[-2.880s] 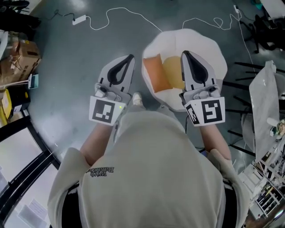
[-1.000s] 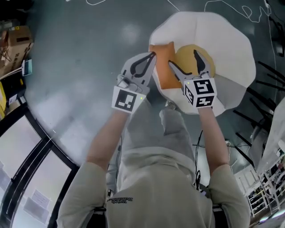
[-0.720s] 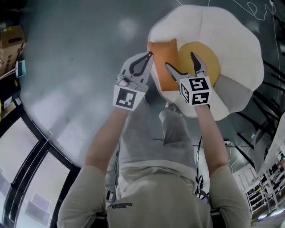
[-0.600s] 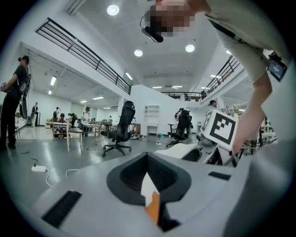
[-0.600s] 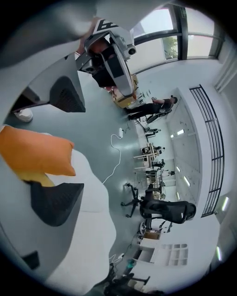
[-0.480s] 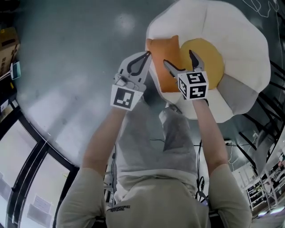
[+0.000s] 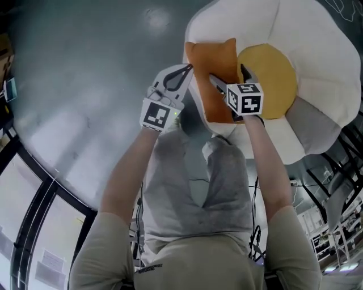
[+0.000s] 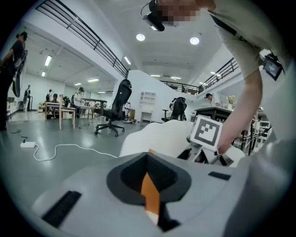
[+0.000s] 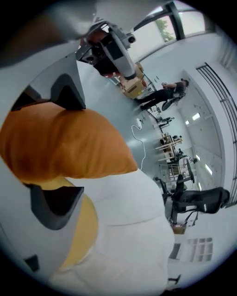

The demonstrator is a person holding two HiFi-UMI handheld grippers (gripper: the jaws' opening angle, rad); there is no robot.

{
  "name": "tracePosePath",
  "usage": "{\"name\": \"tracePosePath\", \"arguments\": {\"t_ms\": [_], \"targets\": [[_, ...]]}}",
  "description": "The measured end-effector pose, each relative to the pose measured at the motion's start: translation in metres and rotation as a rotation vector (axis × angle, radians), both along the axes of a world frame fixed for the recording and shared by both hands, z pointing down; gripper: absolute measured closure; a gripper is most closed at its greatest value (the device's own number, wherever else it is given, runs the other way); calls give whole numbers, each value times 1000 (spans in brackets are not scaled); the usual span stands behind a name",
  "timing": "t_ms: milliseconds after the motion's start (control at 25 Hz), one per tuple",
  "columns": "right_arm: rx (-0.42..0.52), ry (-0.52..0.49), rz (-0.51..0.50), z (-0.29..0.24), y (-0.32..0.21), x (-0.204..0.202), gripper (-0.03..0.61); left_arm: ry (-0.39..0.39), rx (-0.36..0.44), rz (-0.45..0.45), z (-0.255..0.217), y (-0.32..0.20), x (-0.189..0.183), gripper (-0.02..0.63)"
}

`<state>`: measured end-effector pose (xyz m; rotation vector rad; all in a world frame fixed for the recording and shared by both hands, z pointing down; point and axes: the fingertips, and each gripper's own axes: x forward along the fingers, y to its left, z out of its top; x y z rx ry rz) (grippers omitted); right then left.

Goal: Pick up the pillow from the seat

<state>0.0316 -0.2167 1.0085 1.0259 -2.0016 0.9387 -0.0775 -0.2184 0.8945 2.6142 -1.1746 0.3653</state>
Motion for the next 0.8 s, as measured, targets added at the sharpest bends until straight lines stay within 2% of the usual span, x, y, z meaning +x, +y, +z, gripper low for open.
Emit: {"name": "tracePosePath", "arguments": {"t_ms": [160,360,400,480,560,680,800], "targets": [[-71,-112,75,20,3,-12,65,-8,-20,-6,22,2,-3,604],[-115,-111,66,33,2,-16,68,-22,-38,-8,29,8,-2,604],[-121,-108,63,32,2,-16,93,-32,-33,-1,27,9,-4,604],[-123,-102,52,27,7,-17,188,-58,-16,21,23,13,-7,604],[-119,-100,36,21,15,-16,254,-71,-9,29,14,17,-8,604],[-95,-95,37,3,22,-11,289,-60,-10,22,-8,18,-7,604],[-32,-72,55,-35,27,-3,293,-55,5,21,-40,18,-4,604]]}}
